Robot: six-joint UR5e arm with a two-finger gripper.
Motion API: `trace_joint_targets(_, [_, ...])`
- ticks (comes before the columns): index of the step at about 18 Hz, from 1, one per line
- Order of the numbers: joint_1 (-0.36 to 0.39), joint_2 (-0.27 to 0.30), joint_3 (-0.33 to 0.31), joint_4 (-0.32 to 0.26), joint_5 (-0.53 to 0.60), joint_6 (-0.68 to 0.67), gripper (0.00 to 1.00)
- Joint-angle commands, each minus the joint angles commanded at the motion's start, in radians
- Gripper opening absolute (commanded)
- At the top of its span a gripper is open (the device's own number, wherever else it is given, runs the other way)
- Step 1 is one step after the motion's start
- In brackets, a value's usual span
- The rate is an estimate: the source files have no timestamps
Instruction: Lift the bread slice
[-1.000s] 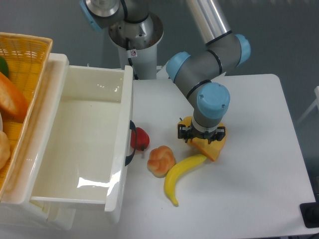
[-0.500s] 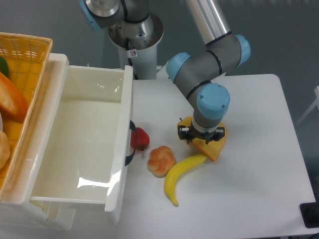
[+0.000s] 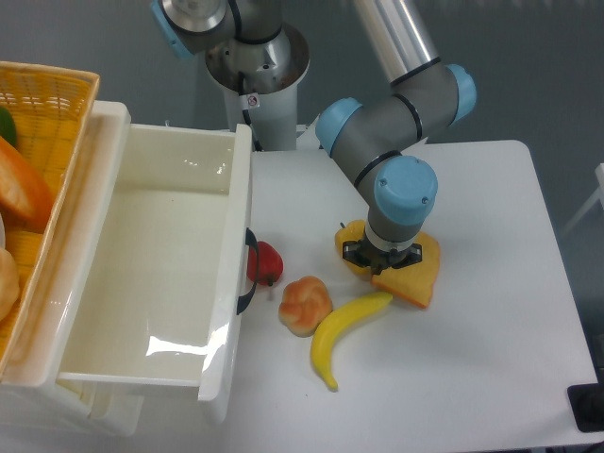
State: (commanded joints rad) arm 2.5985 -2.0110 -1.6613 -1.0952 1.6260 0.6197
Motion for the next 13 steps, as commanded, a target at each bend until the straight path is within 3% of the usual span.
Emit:
trace_joint_targets(2, [-0.002,0.0,0.0,0.0,-0.002,0.002,0.0])
trace_joint_targets(3, [-0.002,0.0,0.0,0.0,-0.003,0.005,0.11])
trace_joint_targets(4, [0.0,-0.003,0.0,0.0,-0.005,0.008,0.43])
trace_joint_targets(5, [0.002,-0.008,0.0,0.002,-0.005,0.009,0.61])
trace_joint_targets(8, [0.012,-0.029,0.018,0.003,-0.003,0.024,0.99])
trace_joint_targets(13, [0.07,-0.06,0.048,0.005,-0.003,0.09,1.0])
